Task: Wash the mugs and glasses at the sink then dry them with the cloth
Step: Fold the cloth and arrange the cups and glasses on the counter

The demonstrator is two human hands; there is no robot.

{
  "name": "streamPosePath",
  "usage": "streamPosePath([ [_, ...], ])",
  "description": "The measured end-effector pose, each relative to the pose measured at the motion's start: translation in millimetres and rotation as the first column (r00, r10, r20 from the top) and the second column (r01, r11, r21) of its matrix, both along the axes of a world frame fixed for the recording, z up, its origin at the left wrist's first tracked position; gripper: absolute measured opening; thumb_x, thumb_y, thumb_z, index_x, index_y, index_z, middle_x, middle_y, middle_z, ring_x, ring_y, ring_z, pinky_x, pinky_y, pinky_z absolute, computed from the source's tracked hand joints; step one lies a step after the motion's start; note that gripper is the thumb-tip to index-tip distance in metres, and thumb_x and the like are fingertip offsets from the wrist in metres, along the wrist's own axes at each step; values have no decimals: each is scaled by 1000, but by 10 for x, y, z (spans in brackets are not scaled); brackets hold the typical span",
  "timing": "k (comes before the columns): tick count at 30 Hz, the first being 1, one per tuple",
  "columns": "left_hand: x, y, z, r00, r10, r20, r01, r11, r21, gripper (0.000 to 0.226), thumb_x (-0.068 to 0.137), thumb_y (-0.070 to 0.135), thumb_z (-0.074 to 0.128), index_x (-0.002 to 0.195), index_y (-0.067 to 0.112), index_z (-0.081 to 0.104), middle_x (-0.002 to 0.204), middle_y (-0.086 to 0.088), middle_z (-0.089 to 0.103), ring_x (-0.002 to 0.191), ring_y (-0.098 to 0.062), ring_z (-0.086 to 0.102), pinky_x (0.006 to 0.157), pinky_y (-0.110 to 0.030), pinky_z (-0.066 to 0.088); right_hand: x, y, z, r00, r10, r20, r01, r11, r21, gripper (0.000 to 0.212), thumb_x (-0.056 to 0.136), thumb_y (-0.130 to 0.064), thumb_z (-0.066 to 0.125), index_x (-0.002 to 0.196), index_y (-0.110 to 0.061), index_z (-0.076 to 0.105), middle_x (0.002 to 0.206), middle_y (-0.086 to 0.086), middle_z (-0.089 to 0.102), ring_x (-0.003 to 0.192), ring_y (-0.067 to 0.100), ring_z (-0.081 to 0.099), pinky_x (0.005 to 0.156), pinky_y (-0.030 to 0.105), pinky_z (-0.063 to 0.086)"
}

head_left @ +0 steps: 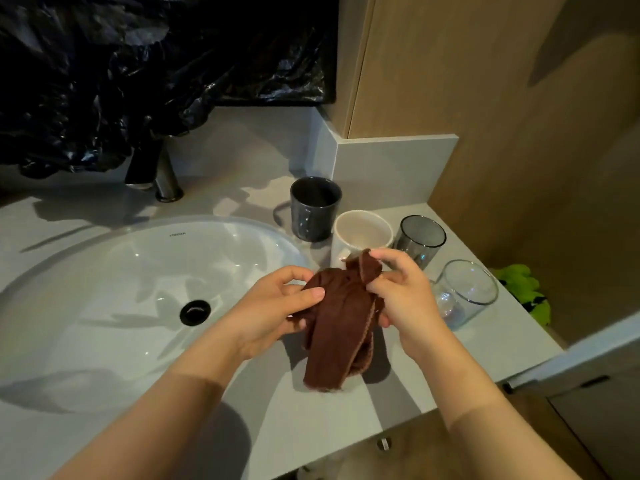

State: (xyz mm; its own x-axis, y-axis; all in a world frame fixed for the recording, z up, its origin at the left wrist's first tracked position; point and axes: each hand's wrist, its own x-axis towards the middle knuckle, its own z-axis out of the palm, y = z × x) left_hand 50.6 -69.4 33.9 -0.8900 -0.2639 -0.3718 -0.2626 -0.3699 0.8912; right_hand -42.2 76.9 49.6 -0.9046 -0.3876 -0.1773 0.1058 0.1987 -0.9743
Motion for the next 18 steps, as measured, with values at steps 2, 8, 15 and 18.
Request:
streamPosePath([
  [2, -77, 47, -23, 1000, -21, 22, 23, 993, -116, 16, 86, 1, 64, 94, 15, 62, 79, -3, 71, 70, -13, 65, 64, -23, 48, -30, 124, -30, 993, -87, -83, 96, 989, 112, 40, 83, 10, 44, 98, -24, 57, 75, 7, 53, 47, 16, 46, 36, 19, 33],
  [8, -198, 202, -17, 996, 83, -21, -83, 997, 1, 14, 84, 2, 65, 90, 15, 65, 80, -5, 71, 72, -16, 68, 62, -25, 53, 89, 173, -127, 999, 32, -37, -29, 997, 72, 41, 80, -18, 73, 114, -23, 51, 105, -7, 51, 86, 9, 56, 79, 23, 48],
  [15, -182, -13, 69, 997, -13, -79, -9, 962, -275, 13, 79, 4, 71, 84, 15, 66, 75, -6, 69, 64, -13, 65, 59, -21, 54, 0, 239, -48, 987, 159, -35, -157, 986, 60, 23, 78, 1, 70, 72, -21, 70, 71, 3, 64, 68, 12, 59, 68, 20, 46],
  [18, -174, -107, 127, 979, -194, -71, 178, 967, -182, 18, 71, 6, 72, 86, 16, 68, 81, -5, 73, 73, -15, 68, 65, -22, 55, -46, 300, 95, 989, 142, -36, -137, 984, 117, 13, 74, -8, 68, 64, -17, 67, 69, 3, 61, 73, 17, 56, 70, 29, 40],
])
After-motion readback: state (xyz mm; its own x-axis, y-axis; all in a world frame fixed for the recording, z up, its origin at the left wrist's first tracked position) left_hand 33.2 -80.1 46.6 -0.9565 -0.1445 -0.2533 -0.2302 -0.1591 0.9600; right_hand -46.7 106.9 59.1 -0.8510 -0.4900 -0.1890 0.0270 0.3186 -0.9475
